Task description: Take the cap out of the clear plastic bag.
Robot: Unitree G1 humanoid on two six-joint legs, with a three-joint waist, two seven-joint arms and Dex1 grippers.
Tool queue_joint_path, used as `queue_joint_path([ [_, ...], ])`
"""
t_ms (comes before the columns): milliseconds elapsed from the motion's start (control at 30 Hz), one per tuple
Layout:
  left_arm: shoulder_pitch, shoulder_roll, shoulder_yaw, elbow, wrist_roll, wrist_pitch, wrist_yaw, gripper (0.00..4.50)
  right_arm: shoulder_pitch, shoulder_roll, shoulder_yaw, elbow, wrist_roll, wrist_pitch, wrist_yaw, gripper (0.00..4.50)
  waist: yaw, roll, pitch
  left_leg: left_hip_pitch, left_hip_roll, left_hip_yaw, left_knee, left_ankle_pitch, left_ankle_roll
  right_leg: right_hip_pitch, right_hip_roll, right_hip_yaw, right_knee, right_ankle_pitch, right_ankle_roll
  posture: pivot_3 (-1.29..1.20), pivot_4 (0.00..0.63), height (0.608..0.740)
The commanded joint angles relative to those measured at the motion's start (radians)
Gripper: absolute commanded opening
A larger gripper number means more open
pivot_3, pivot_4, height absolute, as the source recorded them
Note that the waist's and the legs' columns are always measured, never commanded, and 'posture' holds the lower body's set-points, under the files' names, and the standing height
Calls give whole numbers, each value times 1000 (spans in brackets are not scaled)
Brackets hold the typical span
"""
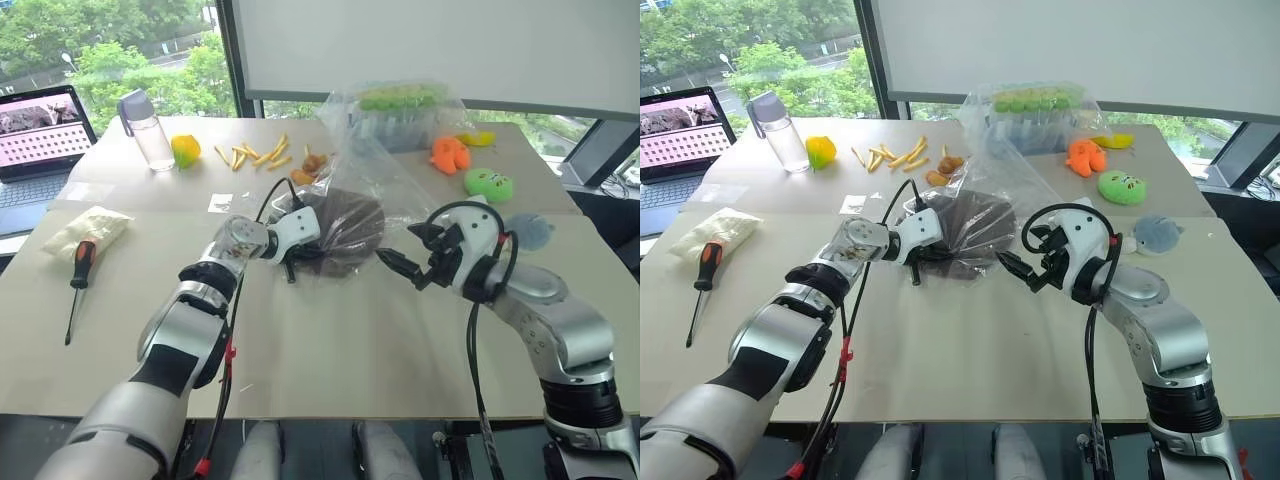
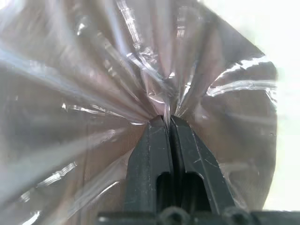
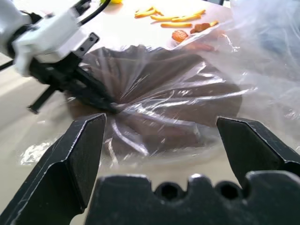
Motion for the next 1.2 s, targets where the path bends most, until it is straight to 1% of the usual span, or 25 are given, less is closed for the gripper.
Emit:
queue_joint_path([
  [33,-2,68,-68,-85,50,-97,-173,9,-25,0,-16,-7,-7,-33,5,4500,1,0,0,0,0,0,0,0,0,0,0,0,0,0,0,0,150,740],
  [100,-1,124,-72,-171,5,-120,-338,9,-31,0,-20,-3,-10,-35,4,4500,-5,0,0,-1,0,0,0,0,0,-1,0,0,0,-1,0,0,150,740],
  [133,19,183,-122,-270,-101,-120,-418,9,-36,0,-23,0,-12,-38,3,4500,-7,0,0,-2,0,0,-1,0,0,-2,0,0,0,-1,0,0,150,740],
  [167,40,247,-184,-369,-211,-85,-462,9,-41,0,-25,4,-14,-41,2,4500,-9,1,0,-2,0,0,-1,0,0,-2,0,0,0,-1,0,0,150,740],
  [200,54,295,-232,-441,-288,-58,-483,9,-44,0,-27,6,-15,-43,2,4500,-15,1,1,-2,0,0,-2,0,0,-3,0,0,1,-1,-1,0,150,740],
  [233,59,396,-323,-562,-423,30,-493,9,-50,2,-28,11,-19,-49,0,4500,-18,1,1,-3,2,0,-3,0,0,-4,0,1,1,-2,-2,0,150,740],
  [267,48,474,-394,-634,-517,93,-493,9,-54,4,-28,17,-22,-54,0,4500,-21,1,1,-2,2,0,-4,0,0,-4,0,1,2,-2,-3,0,150,740],
  [300,31,518,-440,-648,-566,103,-493,9,-58,5,-27,23,-26,-59,0,4500,-21,1,1,-2,2,0,-5,0,0,-4,1,1,2,-3,-3,0,150,740],
  [333,11,539,-467,-627,-579,83,-493,9,-60,6,-27,28,-30,-63,0,4500,-21,1,1,-2,2,-1,-4,0,0,-4,1,0,3,-4,-2,0,150,740],
  [400,-38,501,-457,-448,-475,-44,-493,9,-67,10,-25,37,-37,-70,-1,4500,-7,1,1,-1,1,-1,-4,0,0,-3,0,0,3,-4,-2,0,150,740],
  [467,-90,453,-446,-257,-330,-182,-479,9,-75,16,-22,46,-44,-77,-2,4500,5,1,1,-2,1,0,0,0,1,-2,1,-1,3,-5,-4,0,150,740],
  [500,-127,432,-467,-160,-220,-243,-387,9,-81,19,-20,51,-48,-80,-2,4500,7,1,1,-2,1,0,1,1,1,-2,1,-1,3,-7,-8,0,150,740],
  [567,-179,393,-490,-22,-61,-333,-207,9,-91,23,-18,59,-52,-86,-2,4500,9,1,1,-4,1,0,5,1,1,-2,1,-1,2,-7,-7,0,150,740],
  [633,-228,374,-557,51,144,-413,87,9,-98,25,-17,66,-59,-92,-1,4500,11,1,1,-7,1,0,10,0,1,-2,0,0,2,-5,-4,0,150,740],
  [667,-246,363,-573,78,215,-434,216,9,-99,25,-17,70,-61,-94,-1,4500,12,1,1,-8,0,0,11,0,1,-2,0,0,2,-5,-3,0,150,740],
  [700,-258,348,-580,104,260,-413,322,625,-102,26,-17,74,-64,-98,-2,4500,14,1,1,-9,0,0,11,0,1,-2,0,0,2,-3,-1,0,150,740],
  [733,-271,337,-600,127,320,-384,417,797,-105,28,-17,79,-67,-102,-2,4500,18,1,1,-9,0,0,11,0,1,-2,0,0,2,-1,3,0,150,740],
  [800,-293,322,-645,162,437,-327,577,1607,-107,30,-16,84,-71,-105,-3,4500,23,1,1,-9,0,0,10,0,1,-3,0,0,2,0,5,0,150,740],
  [900,-324,307,-668,193,556,-234,847,2566,-113,36,-9,94,-83,-111,-6,4500,26,1,1,-10,0,0,9,0,1,-4,0,0,2,0,5,0,150,740],
  [933,-333,307,-662,199,578,-212,922,2806,-113,39,-7,94,-86,-112,-5,4500,26,1,1,-10,0,0,10,0,1,-4,0,0,2,0,5,0,150,740],
  [967,-345,312,-657,203,599,-186,987,3219,-114,42,-4,97,-89,-113,-5,4500,26,0,2,-11,0,0,10,0,1,-4,0,0,2,0,5,0,150,740],
  [1000,-353,315,-651,208,616,-170,1029,3483,-114,45,-3,99,-91,-114,-4,4500,26,0,2,-11,0,0,10,0,1,-5,0,0,2,0,5,0,150,740],
  [1067,-366,326,-633,215,638,-134,1095,4214,-117,50,-1,103,-93,-114,-3,4500,26,0,2,-13,0,0,10,0,1,-6,0,0,2,0,5,0,150,740],
  [1100,-372,333,-617,217,639,-112,1123,4489,-120,53,1,107,-95,-116,-1,4500,26,0,2,-13,-1,0,10,0,1,-6,0,0,2,0,5,0,150,740],
  [1200,-383,362,-547,219,615,-54,1173,4489,-135,60,9,128,-102,-124,2,4500,21,0,2,-13,-1,0,9,0,0,-7,0,0,2,0,5,0,150,740],
])
